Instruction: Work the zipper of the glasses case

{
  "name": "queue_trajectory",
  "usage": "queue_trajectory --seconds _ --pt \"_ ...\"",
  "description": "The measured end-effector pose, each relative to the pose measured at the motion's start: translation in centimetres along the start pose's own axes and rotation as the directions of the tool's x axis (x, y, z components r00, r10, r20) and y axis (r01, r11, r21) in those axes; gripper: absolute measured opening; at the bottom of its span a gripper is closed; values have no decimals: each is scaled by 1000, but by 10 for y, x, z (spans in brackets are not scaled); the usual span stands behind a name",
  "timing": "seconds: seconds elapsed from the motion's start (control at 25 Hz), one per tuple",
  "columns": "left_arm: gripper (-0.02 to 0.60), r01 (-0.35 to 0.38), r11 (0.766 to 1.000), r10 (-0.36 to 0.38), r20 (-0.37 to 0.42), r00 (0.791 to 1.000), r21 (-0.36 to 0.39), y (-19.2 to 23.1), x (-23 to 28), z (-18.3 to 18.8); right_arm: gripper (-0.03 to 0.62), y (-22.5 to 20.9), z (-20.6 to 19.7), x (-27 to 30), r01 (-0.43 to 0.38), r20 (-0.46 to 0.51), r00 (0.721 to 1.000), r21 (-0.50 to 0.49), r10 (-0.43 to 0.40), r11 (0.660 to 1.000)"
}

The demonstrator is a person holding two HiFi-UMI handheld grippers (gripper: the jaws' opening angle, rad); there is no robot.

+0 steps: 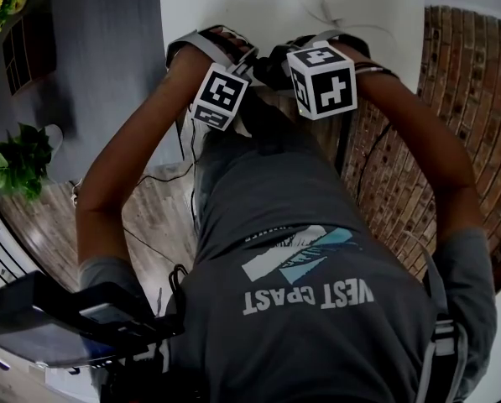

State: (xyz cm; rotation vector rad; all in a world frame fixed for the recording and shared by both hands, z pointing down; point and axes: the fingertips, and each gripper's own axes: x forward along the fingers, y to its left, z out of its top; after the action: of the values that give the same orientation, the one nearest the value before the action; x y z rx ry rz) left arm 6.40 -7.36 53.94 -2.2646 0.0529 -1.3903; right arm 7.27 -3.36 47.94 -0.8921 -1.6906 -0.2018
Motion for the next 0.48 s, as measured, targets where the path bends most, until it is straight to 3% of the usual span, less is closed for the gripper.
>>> queue_trajectory --seconds 0.16,0.32,0.48 --pt "20 9 1000 -9 -4 1000 26 1 1 3 137 -12 2 -7 -14 16 1000 88 13 996" --pt "20 30 999 -29 -16 999 39 6 2 7 141 -12 -6 3 -26 -100 995 10 27 1000" --pt "20 44 999 -44 -20 999 25 7 4 8 141 -9 -10 6 -31 -124 992 -37 26 999"
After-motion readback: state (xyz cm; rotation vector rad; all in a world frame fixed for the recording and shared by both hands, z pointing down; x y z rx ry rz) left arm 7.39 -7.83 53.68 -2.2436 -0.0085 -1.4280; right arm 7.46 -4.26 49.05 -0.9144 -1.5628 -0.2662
